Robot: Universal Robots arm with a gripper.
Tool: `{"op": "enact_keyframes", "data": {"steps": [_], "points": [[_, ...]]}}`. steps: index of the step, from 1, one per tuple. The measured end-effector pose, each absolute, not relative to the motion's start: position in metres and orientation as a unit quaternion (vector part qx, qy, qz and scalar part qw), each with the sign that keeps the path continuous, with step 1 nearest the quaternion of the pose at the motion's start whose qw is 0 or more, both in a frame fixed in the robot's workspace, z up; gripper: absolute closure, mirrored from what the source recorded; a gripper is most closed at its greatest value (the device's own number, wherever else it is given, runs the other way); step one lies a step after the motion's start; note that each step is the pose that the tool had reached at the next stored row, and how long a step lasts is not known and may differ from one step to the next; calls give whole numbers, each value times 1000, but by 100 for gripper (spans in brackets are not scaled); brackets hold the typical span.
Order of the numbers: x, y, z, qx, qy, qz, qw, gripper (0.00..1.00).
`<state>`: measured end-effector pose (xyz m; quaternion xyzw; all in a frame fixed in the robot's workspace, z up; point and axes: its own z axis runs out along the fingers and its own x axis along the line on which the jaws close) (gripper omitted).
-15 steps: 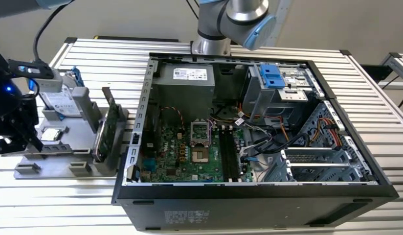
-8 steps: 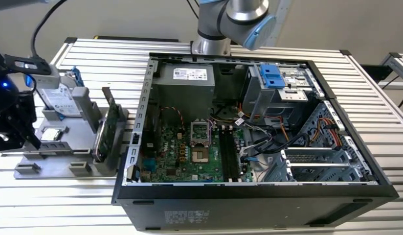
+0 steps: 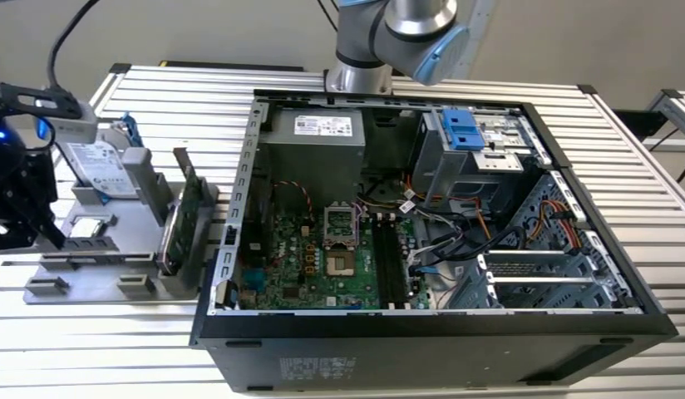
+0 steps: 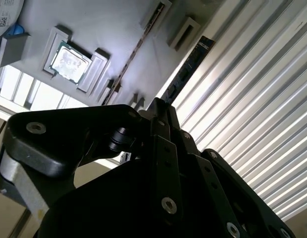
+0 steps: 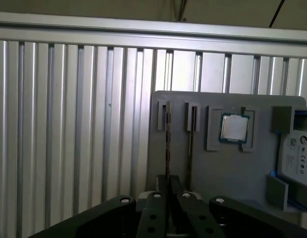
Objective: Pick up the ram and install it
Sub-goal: 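Pick up the ram and move it above insertion slot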
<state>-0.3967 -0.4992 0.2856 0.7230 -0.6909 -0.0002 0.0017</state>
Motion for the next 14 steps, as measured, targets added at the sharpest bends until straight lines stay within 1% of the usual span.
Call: {"op": "enact_keyframes", "data": {"steps": [14], "points": [[-398,-499,300,723,-691,0,2,100]]}}
